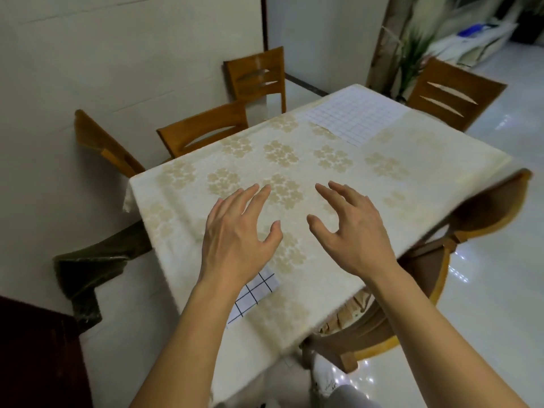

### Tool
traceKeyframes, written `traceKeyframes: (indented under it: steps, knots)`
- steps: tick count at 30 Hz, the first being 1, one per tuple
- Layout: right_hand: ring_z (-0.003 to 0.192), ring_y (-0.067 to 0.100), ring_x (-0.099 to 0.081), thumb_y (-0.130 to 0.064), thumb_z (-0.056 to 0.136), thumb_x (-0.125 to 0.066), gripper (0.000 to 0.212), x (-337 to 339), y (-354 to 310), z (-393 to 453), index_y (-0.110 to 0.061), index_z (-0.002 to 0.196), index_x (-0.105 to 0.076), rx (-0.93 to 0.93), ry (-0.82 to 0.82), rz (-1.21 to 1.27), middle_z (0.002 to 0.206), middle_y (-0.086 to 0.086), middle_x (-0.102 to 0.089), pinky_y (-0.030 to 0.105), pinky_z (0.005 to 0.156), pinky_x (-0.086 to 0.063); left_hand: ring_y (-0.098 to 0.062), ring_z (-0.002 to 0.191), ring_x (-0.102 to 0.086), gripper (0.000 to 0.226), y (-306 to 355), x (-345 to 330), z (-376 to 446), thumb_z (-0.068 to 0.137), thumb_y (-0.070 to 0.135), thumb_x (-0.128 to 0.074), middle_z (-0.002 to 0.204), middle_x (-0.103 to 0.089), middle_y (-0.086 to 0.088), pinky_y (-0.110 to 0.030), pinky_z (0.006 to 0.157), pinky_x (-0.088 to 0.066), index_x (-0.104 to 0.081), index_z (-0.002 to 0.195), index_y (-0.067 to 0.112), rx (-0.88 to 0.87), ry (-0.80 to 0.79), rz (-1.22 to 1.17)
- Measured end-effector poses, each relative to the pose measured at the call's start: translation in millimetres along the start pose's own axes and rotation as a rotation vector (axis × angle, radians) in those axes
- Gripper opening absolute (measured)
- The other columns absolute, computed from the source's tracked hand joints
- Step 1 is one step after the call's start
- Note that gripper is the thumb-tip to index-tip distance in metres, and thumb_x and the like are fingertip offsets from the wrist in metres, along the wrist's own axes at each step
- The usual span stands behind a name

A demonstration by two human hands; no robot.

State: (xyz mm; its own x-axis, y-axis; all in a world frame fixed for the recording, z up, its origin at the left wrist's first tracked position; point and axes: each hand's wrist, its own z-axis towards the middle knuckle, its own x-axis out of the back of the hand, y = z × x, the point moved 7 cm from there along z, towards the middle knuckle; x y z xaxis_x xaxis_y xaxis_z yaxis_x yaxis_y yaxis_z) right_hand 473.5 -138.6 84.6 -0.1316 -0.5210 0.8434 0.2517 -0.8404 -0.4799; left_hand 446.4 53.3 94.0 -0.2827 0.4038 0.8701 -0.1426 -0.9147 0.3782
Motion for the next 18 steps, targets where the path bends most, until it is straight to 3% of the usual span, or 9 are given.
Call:
traceKeyframes:
  steps: [14, 18]
  knots:
    - [0.14, 0.018, -0.037, -0.059, 0.086, -0.044, 0.066, 69.4, 74.7, -132.7, -0.03, 0.146, -0.047, -0.416, 0.215, -0.083, 0.151, -0.001, -0.045, 0.05, 0.115, -0.033, -0.018, 0.137, -0.045, 0.062, 112.9, -56.1, -23.6, 0.09, 0.05, -0.043, 0.149, -0.049, 0.003, -0.05, 0.114, -0.035, -0.043, 0.147, 0.028, -0.393, -0.173, -0.173]
    - [0.136, 0.017, -0.04, -0.057, 0.086, -0.046, 0.064, 93.3, 100.2, -174.4, -0.03, 0.144, -0.049, -0.531, 0.292, -0.121, 0.148, -0.002, -0.047, 0.044, 0.114, -0.034, -0.016, 0.138, -0.043, 0.062, 159.0, -75.3, -36.0, 0.089, 0.048, -0.044, 0.149, -0.048, 0.005, -0.047, 0.118, -0.03, -0.043, 0.147, 0.029, -0.497, -0.234, -0.232]
